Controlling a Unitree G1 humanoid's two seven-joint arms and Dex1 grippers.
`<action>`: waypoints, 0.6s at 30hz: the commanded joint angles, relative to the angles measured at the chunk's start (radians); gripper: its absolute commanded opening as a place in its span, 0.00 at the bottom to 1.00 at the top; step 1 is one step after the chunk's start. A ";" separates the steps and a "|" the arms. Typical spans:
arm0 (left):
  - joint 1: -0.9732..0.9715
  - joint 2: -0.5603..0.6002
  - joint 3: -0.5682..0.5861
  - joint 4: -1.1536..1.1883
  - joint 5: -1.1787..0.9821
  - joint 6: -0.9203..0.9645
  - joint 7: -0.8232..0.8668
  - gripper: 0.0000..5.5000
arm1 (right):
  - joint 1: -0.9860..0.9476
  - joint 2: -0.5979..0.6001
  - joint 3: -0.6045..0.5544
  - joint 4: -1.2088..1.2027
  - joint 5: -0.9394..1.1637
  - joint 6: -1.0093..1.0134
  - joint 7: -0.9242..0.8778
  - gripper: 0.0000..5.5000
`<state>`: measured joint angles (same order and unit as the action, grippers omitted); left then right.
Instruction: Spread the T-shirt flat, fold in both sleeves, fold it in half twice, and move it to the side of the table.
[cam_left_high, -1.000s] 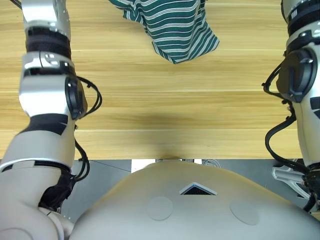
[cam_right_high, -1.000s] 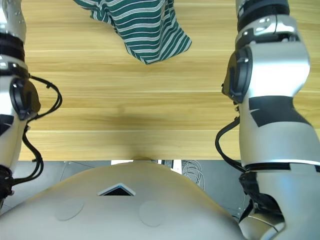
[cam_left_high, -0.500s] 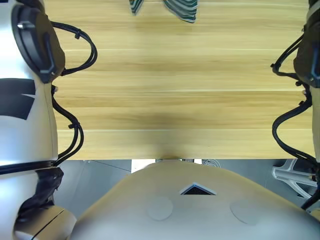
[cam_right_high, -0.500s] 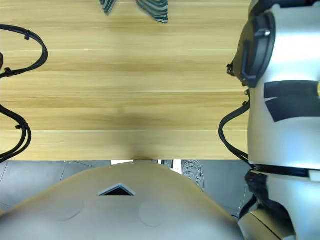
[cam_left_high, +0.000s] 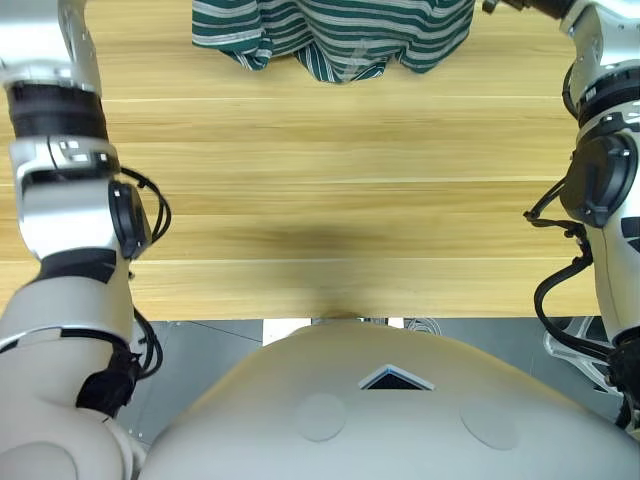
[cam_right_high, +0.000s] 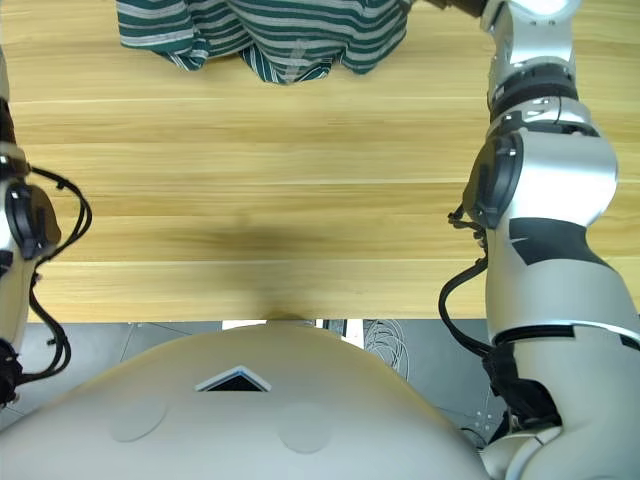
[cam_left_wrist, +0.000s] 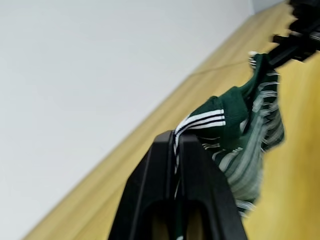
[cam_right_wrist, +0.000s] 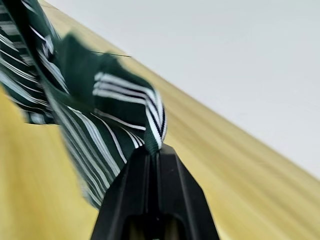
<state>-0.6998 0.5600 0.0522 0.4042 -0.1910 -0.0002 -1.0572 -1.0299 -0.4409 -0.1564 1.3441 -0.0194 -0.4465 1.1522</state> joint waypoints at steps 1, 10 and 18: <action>0.463 0.119 -0.061 -0.505 -0.077 0.187 -0.084 0.01 | 0.210 -0.081 0.022 -0.144 0.122 -0.108 0.421 0.00; 0.869 0.239 -0.270 -0.611 0.122 0.062 -0.119 0.01 | 0.755 -0.282 0.518 -0.754 0.435 0.005 0.462 0.00; 0.906 0.300 -0.315 -0.632 0.180 0.000 -0.118 0.01 | 0.794 -0.319 0.655 -0.695 0.305 -0.095 0.462 0.00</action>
<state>0.1936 0.8317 -0.2568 -0.2074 -0.0274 0.0126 -1.1705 -0.2293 -0.7432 0.4896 0.6357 0.3062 -0.5167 1.6112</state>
